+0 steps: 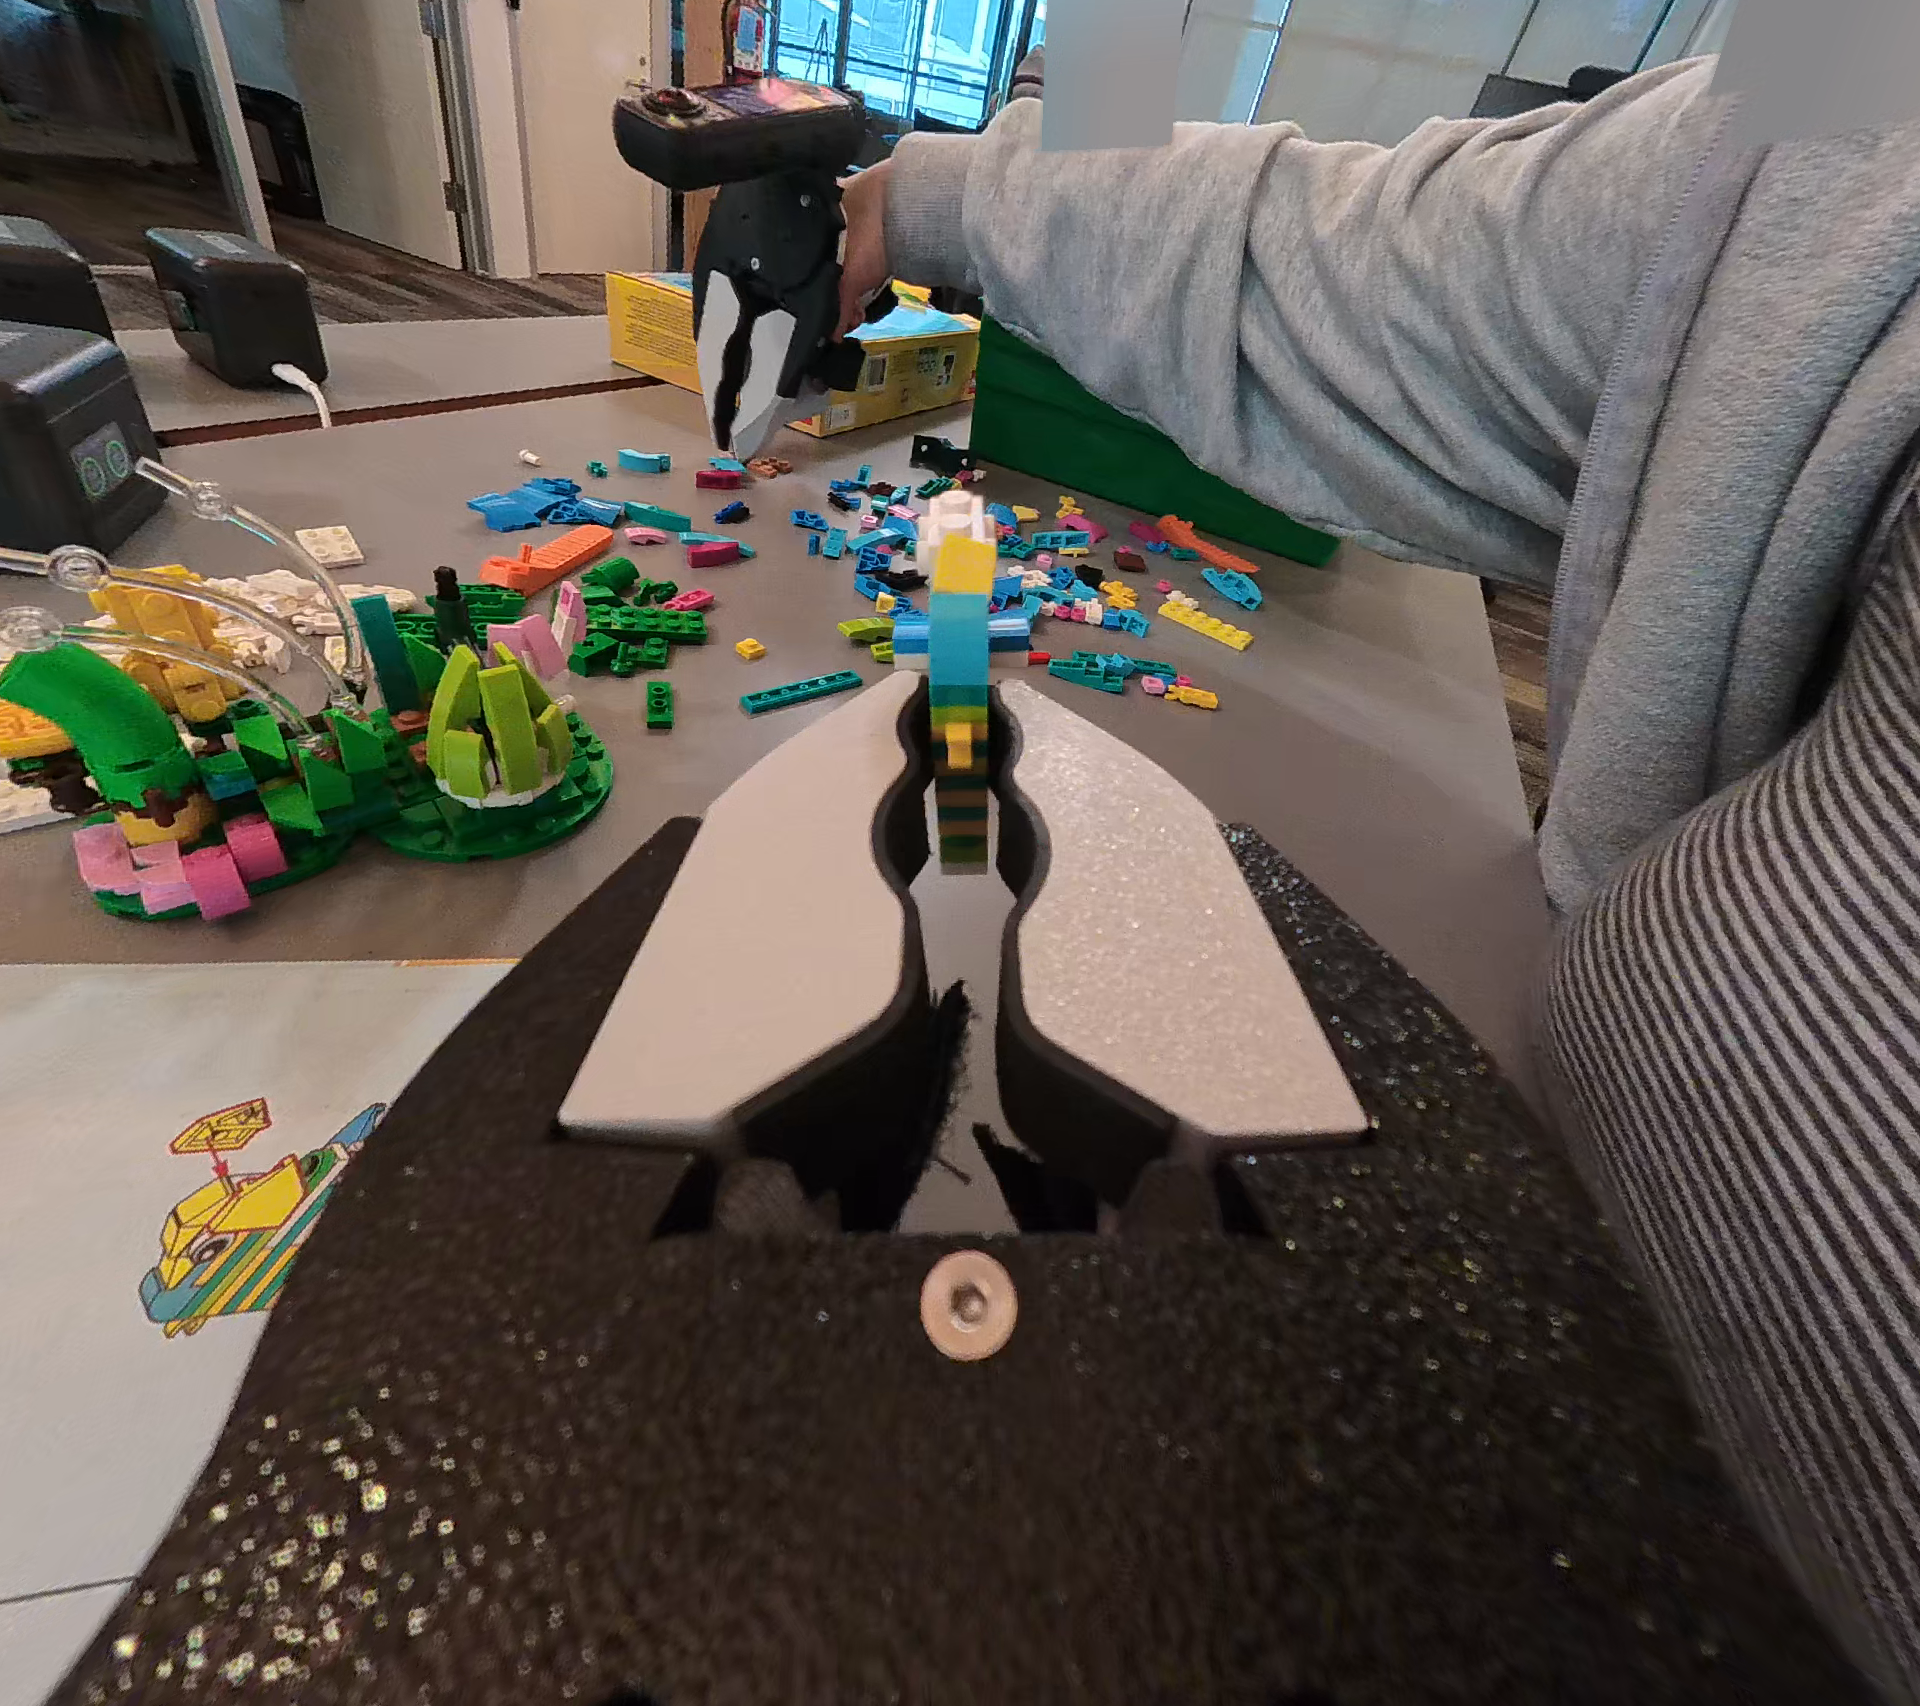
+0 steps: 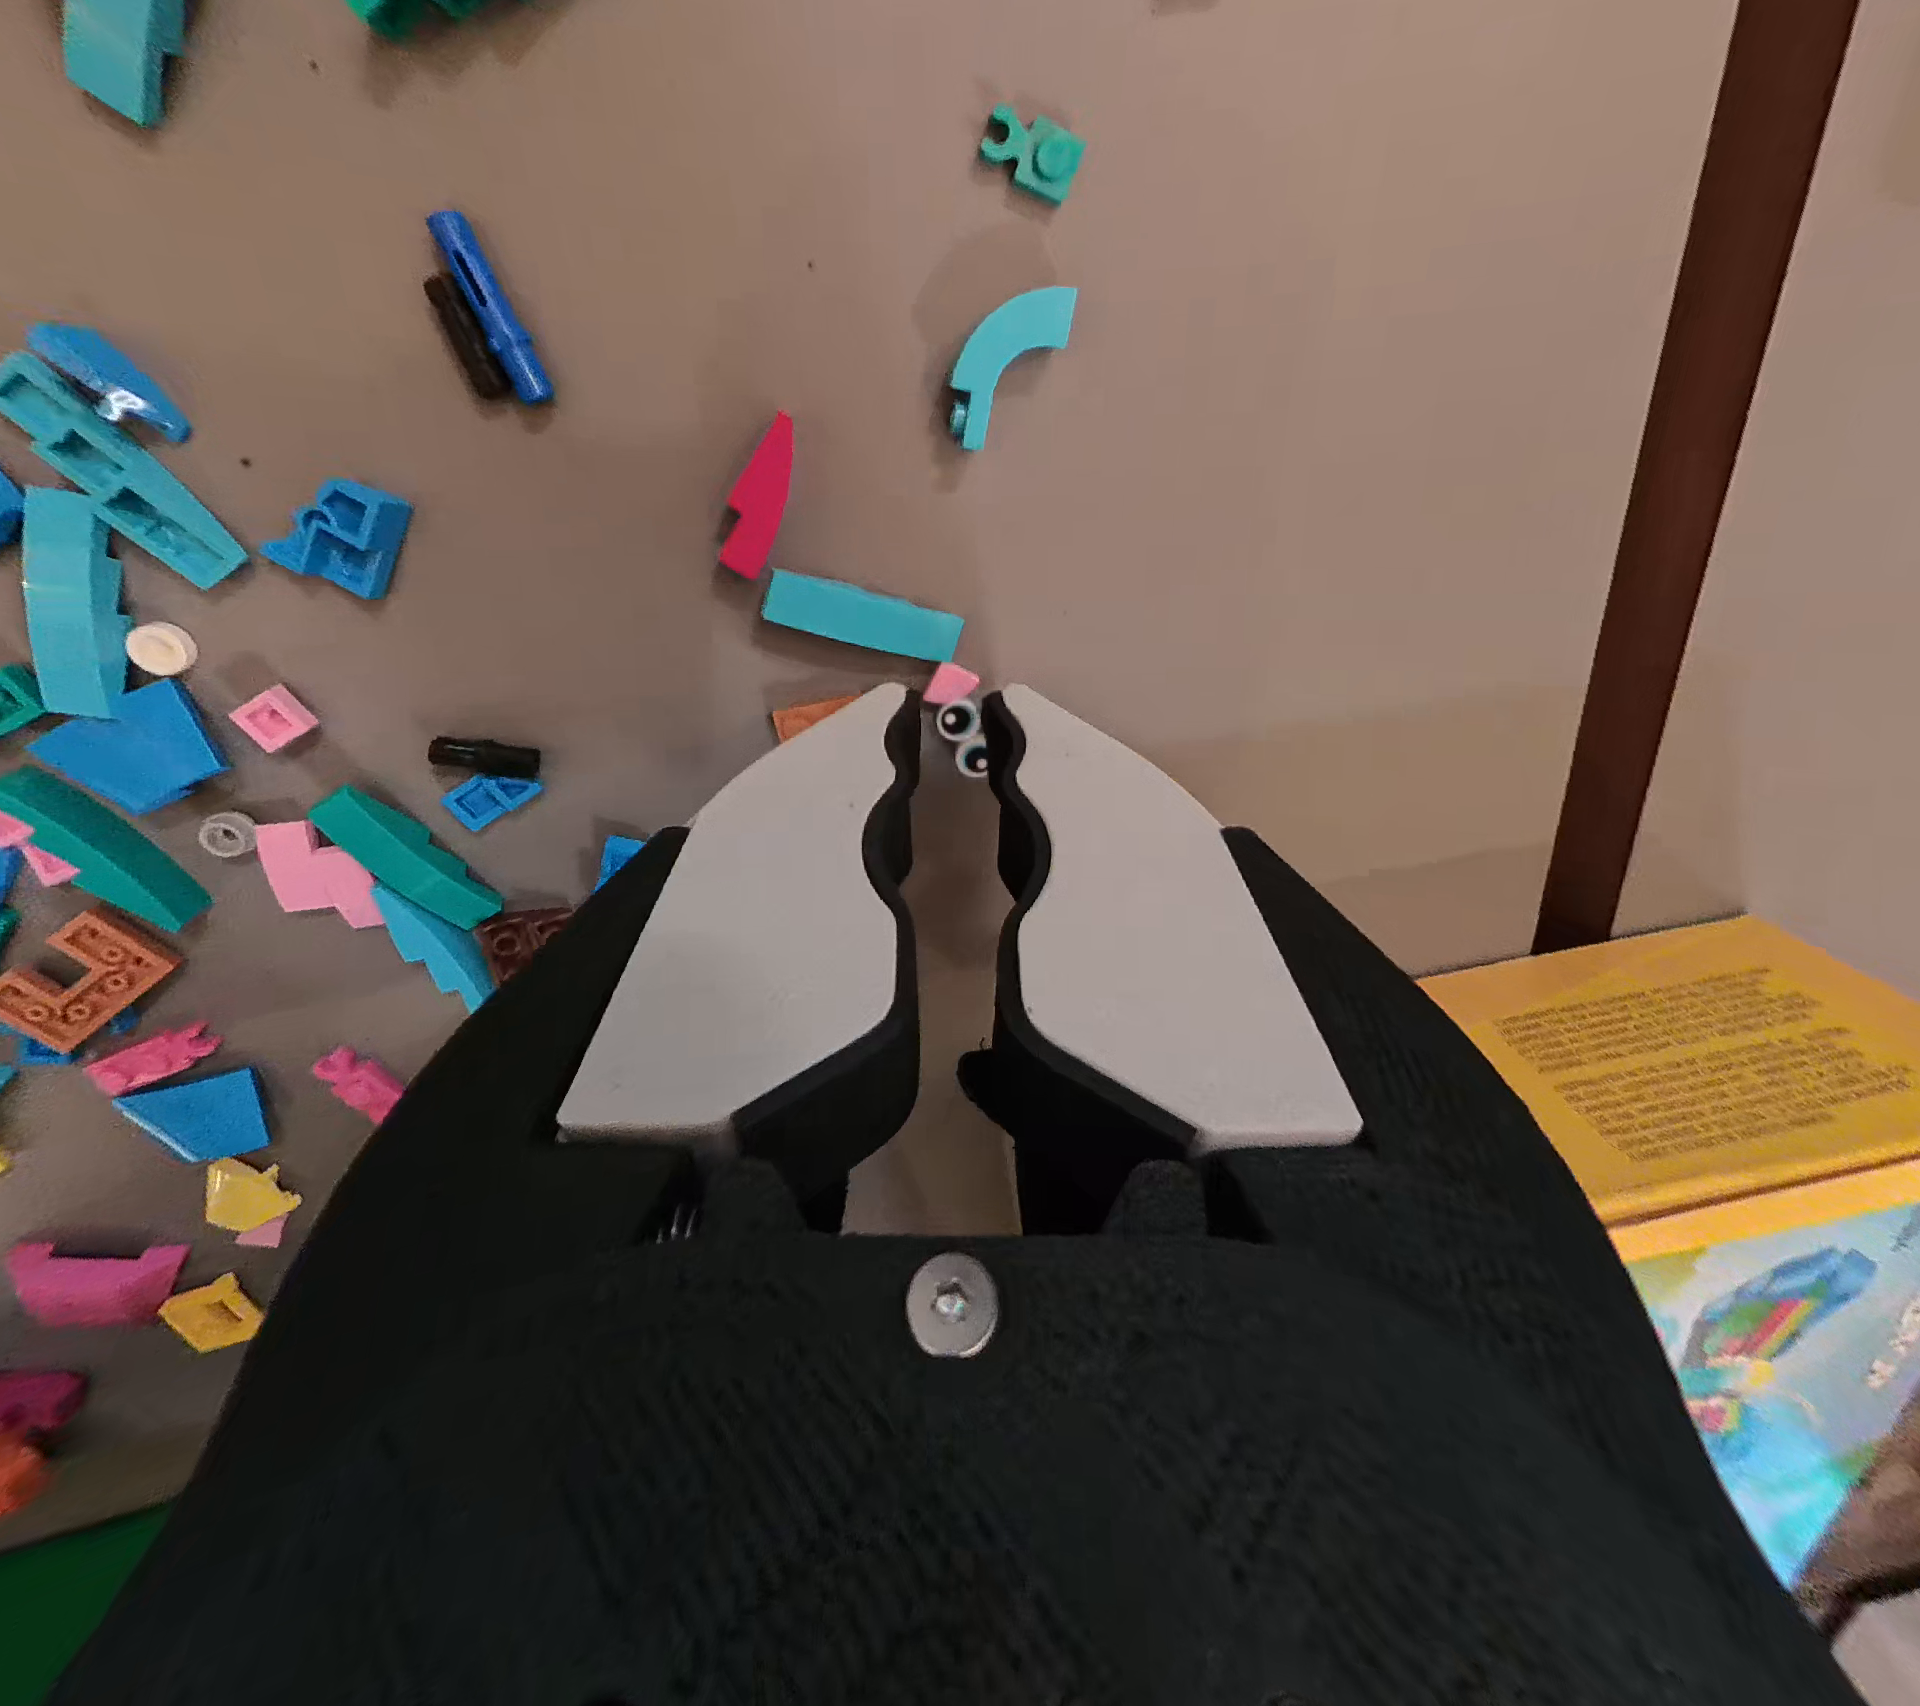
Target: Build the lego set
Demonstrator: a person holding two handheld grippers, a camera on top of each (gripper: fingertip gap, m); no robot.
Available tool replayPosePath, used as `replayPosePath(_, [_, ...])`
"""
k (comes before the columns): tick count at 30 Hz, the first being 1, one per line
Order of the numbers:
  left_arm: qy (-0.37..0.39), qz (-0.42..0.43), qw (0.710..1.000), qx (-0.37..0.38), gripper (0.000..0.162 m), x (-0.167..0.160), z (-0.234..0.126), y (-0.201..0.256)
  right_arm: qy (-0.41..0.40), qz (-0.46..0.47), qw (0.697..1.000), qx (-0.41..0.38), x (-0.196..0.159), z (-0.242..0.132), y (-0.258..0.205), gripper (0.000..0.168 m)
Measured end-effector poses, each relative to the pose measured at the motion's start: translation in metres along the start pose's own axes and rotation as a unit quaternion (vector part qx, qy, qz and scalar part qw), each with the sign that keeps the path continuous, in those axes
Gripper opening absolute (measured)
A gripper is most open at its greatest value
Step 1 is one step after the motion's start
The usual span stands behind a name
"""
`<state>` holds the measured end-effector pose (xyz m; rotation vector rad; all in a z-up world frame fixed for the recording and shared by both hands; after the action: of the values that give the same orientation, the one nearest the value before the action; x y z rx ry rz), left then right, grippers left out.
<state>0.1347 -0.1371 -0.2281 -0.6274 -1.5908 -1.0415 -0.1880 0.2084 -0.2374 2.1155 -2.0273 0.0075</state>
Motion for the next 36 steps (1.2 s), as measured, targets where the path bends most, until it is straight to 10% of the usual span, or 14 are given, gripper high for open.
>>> replayPosePath(36, [0.006,0.003,1.000,-0.013,0.008,0.000,-0.001,0.001,-0.027,0.151,0.988,-0.014,-0.006,-0.021,0.003,0.016])
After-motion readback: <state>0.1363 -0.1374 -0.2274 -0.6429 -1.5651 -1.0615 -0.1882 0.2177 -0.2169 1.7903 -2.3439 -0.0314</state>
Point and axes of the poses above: each gripper's, where its closed fingertips meet, z out along the fingers, x out of its top, y = z × x across the jaws, the point moved 9 cm from there along -z, back along the fingers, and after that the axes turned 6 degrees about -z, right-handed, at the moved point
